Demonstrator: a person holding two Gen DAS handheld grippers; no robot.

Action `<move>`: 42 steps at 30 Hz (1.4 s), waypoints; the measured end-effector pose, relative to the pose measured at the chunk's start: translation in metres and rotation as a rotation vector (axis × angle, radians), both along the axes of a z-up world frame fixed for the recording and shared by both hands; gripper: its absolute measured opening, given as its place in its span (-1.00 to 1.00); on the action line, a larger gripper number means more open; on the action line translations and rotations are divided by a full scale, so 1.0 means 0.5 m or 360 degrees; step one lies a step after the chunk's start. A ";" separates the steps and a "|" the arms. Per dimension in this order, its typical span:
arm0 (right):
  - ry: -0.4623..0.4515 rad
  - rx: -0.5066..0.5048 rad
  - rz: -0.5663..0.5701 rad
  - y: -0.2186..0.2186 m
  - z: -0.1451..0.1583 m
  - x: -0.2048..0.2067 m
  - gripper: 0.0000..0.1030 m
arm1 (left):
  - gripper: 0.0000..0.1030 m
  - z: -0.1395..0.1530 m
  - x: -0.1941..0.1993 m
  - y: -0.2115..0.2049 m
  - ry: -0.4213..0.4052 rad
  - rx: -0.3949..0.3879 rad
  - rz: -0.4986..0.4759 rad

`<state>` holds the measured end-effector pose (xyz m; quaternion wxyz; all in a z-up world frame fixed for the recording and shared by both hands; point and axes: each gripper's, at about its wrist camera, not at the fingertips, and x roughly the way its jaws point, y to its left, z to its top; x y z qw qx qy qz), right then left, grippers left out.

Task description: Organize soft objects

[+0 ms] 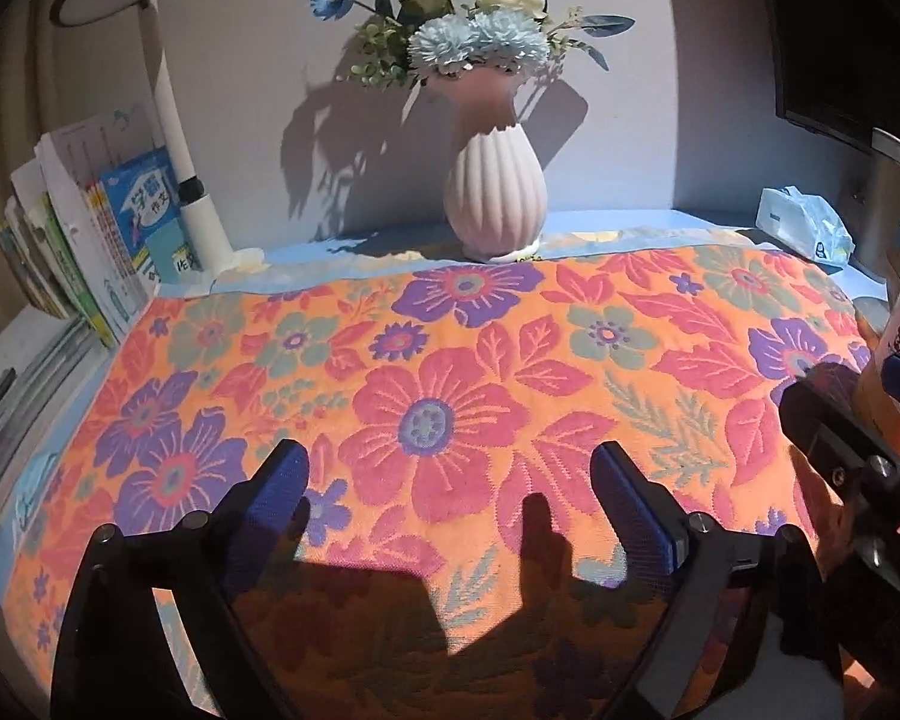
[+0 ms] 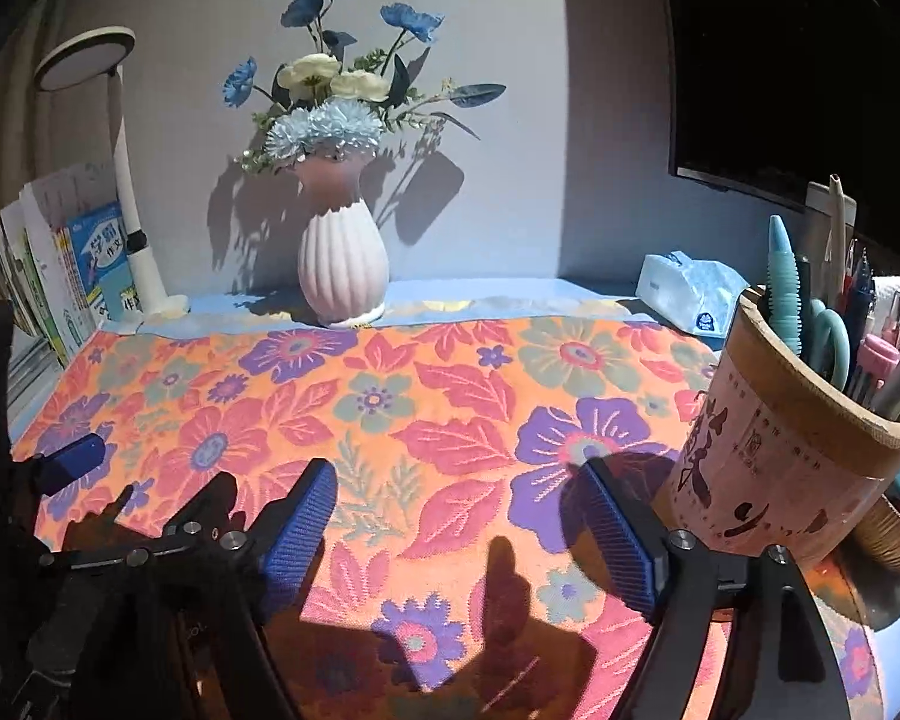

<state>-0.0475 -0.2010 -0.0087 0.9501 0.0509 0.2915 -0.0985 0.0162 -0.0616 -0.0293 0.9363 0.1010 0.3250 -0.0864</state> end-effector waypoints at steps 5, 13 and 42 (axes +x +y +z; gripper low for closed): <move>0.0011 0.0053 -0.0003 -0.011 -0.005 0.006 0.73 | 0.85 -0.004 0.007 0.007 0.0026 -0.0029 0.0001; 0.0037 0.0069 -0.0021 -0.013 -0.010 0.009 0.75 | 0.87 -0.006 0.010 0.004 0.0048 -0.0031 -0.0023; 0.0065 0.0086 -0.0042 -0.021 -0.018 0.014 0.90 | 0.91 -0.014 0.017 0.008 0.0102 -0.0046 -0.0020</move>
